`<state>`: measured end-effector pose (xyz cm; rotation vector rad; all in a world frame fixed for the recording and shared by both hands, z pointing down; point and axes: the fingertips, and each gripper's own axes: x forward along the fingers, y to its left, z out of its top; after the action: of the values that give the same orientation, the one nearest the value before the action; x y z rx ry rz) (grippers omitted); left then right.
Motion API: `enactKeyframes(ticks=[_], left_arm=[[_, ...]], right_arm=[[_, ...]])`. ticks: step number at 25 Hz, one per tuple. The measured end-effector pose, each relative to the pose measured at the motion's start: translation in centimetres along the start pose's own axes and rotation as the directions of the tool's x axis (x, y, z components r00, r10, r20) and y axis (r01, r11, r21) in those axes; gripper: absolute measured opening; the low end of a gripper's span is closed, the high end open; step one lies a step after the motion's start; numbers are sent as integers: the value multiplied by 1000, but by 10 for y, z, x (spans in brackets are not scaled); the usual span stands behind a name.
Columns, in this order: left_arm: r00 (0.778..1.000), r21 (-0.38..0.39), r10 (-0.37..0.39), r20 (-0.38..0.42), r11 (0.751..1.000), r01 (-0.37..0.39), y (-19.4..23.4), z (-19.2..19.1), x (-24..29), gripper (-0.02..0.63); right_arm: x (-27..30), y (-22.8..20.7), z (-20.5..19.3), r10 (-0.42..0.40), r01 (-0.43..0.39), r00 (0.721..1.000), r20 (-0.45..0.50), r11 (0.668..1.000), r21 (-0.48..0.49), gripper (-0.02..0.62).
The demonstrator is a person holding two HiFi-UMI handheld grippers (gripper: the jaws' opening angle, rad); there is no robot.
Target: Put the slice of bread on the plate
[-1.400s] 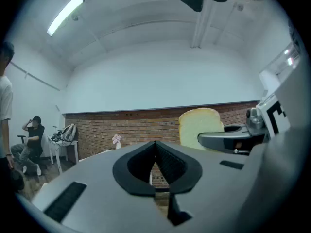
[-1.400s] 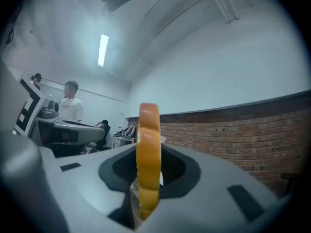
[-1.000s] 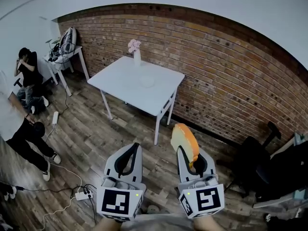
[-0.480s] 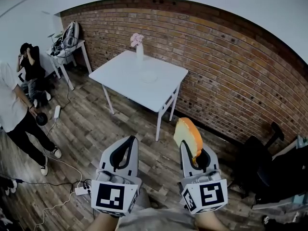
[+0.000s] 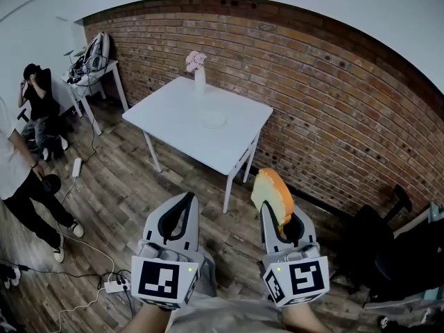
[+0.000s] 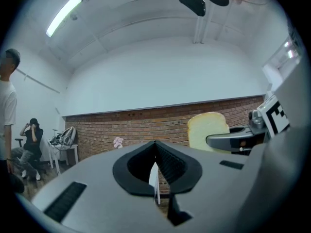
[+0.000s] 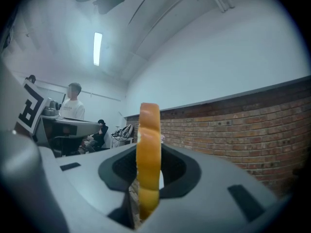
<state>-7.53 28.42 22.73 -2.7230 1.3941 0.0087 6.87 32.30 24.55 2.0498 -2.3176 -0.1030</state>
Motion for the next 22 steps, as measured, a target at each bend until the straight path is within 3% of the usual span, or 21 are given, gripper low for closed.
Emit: enactKeyframes(ticks=[22], left_arm=[[989,-40,-134,-55,990,132,173,-28,310,9]], right_arm=[[334,-68,-13,-110,111,990,-93,994,13,95]])
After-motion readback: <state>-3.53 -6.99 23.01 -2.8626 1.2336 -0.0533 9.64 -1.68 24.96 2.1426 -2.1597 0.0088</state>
